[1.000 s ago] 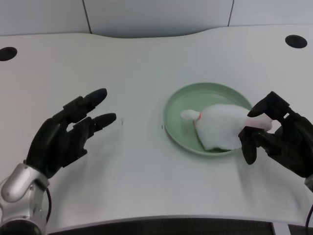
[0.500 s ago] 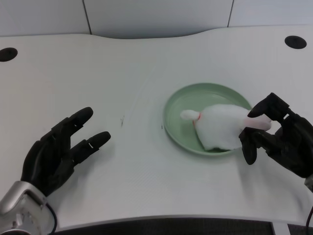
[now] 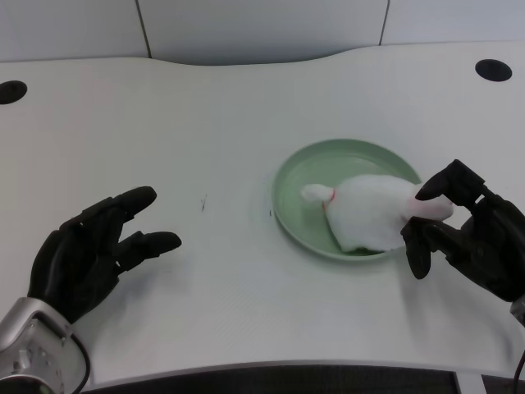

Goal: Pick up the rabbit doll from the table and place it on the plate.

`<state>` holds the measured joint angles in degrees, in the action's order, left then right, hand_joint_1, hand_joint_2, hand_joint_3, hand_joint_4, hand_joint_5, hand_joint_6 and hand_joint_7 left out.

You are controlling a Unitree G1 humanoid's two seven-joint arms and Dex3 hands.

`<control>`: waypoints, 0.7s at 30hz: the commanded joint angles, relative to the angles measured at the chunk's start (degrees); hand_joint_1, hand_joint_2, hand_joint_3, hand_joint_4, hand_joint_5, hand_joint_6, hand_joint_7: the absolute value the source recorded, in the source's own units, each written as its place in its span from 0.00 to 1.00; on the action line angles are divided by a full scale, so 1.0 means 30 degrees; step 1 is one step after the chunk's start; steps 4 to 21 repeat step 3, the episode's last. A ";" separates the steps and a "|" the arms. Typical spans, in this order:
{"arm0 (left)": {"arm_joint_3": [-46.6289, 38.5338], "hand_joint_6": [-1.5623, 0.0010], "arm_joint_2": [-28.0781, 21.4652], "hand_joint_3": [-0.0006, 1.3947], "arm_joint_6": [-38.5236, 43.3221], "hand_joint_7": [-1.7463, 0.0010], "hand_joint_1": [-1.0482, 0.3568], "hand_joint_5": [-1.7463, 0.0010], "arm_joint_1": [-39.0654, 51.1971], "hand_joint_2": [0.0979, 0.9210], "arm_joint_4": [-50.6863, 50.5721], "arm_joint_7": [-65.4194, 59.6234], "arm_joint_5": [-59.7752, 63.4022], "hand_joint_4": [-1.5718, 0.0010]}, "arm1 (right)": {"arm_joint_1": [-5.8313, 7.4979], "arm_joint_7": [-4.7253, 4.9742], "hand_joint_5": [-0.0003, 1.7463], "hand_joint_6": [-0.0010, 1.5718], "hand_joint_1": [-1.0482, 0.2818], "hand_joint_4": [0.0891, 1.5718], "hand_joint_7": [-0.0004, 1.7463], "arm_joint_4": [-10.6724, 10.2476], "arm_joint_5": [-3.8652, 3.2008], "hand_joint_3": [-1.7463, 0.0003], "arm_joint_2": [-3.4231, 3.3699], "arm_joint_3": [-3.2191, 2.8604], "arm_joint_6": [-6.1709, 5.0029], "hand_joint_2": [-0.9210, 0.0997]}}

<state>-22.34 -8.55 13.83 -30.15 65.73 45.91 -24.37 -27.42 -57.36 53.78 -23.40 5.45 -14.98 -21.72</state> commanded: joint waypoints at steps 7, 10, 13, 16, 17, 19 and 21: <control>-0.0059 0.32 -0.0333 0.17 -0.0225 0.94 0.29 0.45 -0.0297 1.00 0.0098 0.0128 0.0152 0.49 | -0.0200 0.0092 1.00 0.41 0.42 0.52 1.00 0.0111 0.0074 0.93 0.0367 -0.0114 -0.0158 0.00; -0.0059 0.32 -0.0333 0.17 -0.0225 0.94 0.29 0.45 -0.0297 1.00 0.0098 0.0128 0.0152 0.49 | -0.0200 0.0092 1.00 0.41 0.42 0.52 1.00 0.0111 0.0074 0.93 0.0367 -0.0114 -0.0158 0.00; -0.0059 0.32 -0.0333 0.17 -0.0225 0.94 0.29 0.45 -0.0297 1.00 0.0098 0.0128 0.0152 0.49 | -0.0200 0.0092 1.00 0.41 0.42 0.52 1.00 0.0111 0.0074 0.93 0.0367 -0.0114 -0.0158 0.00; -0.0059 0.32 -0.0333 0.17 -0.0225 0.94 0.29 0.45 -0.0297 1.00 0.0098 0.0128 0.0152 0.49 | -0.0200 0.0092 1.00 0.41 0.42 0.52 1.00 0.0111 0.0074 0.93 0.0367 -0.0114 -0.0158 0.00; -0.0059 0.32 -0.0333 0.17 -0.0225 0.94 0.29 0.45 -0.0297 1.00 0.0098 0.0128 0.0152 0.49 | -0.0200 0.0092 1.00 0.41 0.42 0.52 1.00 0.0111 0.0074 0.93 0.0367 -0.0114 -0.0158 0.00; -0.0059 0.32 -0.0333 0.17 -0.0225 0.94 0.29 0.45 -0.0297 1.00 0.0098 0.0128 0.0152 0.49 | -0.0200 0.0092 1.00 0.41 0.42 0.52 1.00 0.0111 0.0074 0.93 0.0367 -0.0114 -0.0158 0.00; -0.0059 0.32 -0.0333 0.17 -0.0225 0.94 0.29 0.45 -0.0297 1.00 0.0098 0.0128 0.0152 0.49 | -0.0200 0.0092 1.00 0.41 0.42 0.52 1.00 0.0111 0.0074 0.93 0.0367 -0.0114 -0.0158 0.00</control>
